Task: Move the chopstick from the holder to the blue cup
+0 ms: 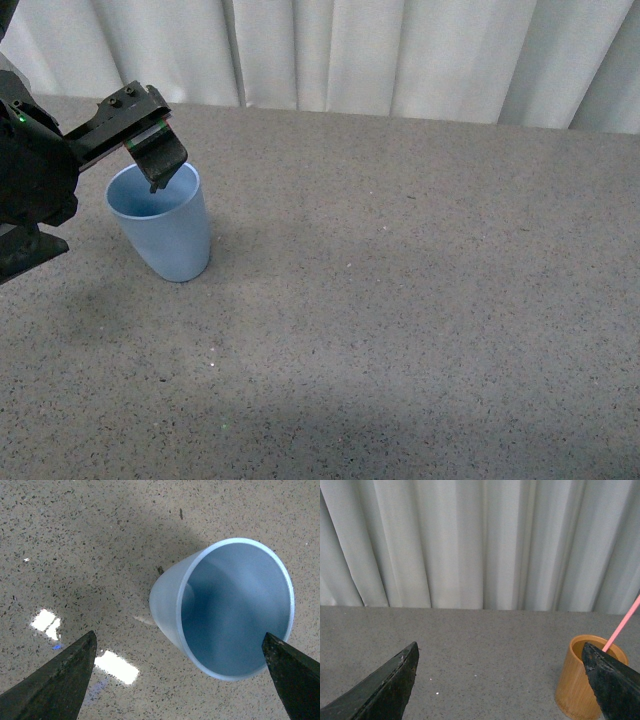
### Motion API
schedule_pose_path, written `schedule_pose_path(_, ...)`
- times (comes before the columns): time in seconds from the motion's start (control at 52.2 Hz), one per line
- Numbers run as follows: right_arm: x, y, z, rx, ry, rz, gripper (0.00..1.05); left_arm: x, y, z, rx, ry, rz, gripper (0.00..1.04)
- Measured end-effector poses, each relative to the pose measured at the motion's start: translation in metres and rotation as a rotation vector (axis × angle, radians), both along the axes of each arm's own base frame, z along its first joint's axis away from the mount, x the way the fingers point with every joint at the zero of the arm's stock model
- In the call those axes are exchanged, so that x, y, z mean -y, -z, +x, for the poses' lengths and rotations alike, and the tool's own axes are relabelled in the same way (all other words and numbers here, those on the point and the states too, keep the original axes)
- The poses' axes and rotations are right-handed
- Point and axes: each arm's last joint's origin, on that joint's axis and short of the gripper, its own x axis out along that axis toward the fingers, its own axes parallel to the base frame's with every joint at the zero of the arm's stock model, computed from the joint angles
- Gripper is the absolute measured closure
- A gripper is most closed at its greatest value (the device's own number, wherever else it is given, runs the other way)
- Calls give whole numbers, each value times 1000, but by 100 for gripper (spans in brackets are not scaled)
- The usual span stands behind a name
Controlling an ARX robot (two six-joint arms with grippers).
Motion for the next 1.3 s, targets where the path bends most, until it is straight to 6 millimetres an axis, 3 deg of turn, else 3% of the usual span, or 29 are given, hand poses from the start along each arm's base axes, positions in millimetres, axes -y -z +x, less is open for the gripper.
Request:
schedule_pose_path(0.92, 0, 0, 0, 0, 0, 0, 9, -12, 17, 15, -27, -37, 14, 7)
schedule_pose_path(1.093, 0, 0, 0, 0, 0, 0, 9, -12, 18, 16, -27, -35, 14, 30)
schedule_pose_path(1.304, 0, 0, 0, 0, 0, 0, 9, -9, 18, 16, -13, -19, -4, 66)
